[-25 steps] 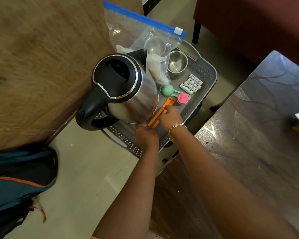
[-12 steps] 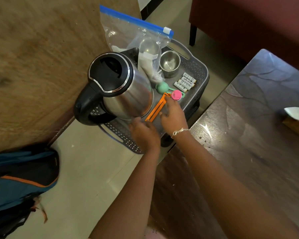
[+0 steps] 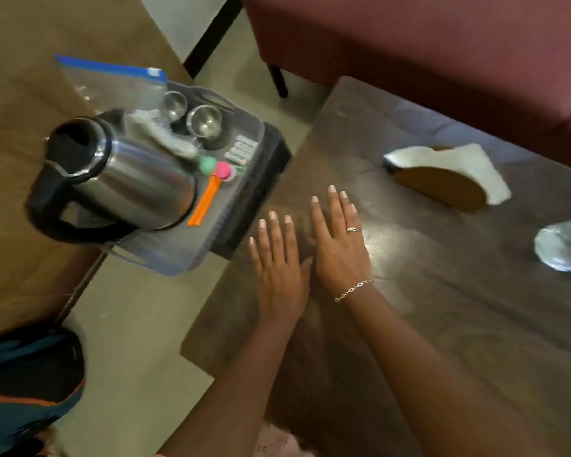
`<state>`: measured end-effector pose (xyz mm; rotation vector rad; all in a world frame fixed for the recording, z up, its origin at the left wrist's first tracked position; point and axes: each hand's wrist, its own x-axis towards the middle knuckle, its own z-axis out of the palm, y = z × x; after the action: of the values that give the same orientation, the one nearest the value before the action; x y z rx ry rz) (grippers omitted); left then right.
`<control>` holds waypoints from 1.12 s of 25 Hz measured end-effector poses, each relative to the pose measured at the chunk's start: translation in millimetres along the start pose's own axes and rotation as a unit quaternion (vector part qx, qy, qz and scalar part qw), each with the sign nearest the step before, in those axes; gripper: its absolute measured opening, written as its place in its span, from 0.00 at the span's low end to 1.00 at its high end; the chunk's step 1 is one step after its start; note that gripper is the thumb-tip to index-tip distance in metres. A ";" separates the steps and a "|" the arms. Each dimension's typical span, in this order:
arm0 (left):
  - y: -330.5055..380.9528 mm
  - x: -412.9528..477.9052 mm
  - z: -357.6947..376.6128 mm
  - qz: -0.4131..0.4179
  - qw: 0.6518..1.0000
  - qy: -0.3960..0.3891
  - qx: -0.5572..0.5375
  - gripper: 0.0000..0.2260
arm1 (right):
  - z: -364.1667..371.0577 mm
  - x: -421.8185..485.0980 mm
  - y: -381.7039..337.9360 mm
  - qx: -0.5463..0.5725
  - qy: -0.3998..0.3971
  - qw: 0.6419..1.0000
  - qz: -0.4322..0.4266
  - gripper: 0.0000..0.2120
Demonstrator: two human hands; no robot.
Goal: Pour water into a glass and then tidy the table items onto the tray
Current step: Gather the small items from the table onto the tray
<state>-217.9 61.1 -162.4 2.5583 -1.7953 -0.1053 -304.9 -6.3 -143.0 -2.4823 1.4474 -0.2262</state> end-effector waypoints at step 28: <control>572.1 -128.2 31.1 0.613 0.789 -0.044 -0.016 0.15 | -151.6 -463.7 469.7 0.002 0.118 0.824 0.554 0.14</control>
<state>-800.4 -12.5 -158.5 0.9077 -2.9716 -0.2099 -962.6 154.7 -140.3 -1.2427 2.6674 -0.2810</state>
